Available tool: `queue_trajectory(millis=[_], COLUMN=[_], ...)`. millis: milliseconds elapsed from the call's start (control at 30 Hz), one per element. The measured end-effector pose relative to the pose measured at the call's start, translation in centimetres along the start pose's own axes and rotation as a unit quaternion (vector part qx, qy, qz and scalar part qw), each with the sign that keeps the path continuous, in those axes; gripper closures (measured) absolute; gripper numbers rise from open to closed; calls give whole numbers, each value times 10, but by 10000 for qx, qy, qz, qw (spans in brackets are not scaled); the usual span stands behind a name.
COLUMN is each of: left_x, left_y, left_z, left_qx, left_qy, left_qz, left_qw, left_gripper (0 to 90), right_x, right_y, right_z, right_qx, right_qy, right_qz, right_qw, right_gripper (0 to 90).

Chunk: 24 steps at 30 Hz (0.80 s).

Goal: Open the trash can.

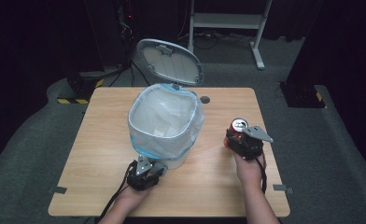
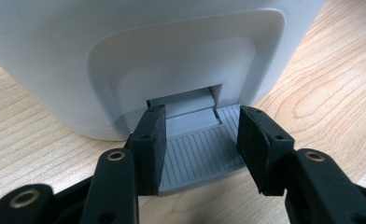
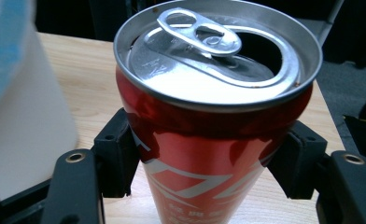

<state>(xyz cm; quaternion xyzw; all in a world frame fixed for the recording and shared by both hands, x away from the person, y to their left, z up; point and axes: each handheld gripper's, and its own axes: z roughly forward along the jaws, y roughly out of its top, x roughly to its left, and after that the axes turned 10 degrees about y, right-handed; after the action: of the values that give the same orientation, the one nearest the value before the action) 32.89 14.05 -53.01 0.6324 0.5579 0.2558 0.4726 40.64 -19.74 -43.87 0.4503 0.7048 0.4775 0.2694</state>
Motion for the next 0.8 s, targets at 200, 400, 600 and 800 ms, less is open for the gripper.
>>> queue_trajectory(millis=[200, 400, 600, 800], left_x=[0, 0, 0, 0], left_y=[0, 0, 0, 0], left_z=[0, 0, 0, 0], left_qx=[3, 15, 6, 3], left_qy=[3, 1, -5, -5], left_qz=[5, 14, 13, 28], left_qw=[10000, 10000, 10000, 10000], left_gripper=[524, 524, 524, 524], right_x=[15, 29, 43, 47], right_y=[-2, -3, -3, 3], right_z=[-15, -24, -33, -43], right_qx=[-142, -266, -320, -463], right_qy=[95, 228, 196, 242], right_qz=[-127, -220, -365, -203], right_qw=[9998, 9991, 9986, 9984], right_gripper=[337, 337, 337, 337])
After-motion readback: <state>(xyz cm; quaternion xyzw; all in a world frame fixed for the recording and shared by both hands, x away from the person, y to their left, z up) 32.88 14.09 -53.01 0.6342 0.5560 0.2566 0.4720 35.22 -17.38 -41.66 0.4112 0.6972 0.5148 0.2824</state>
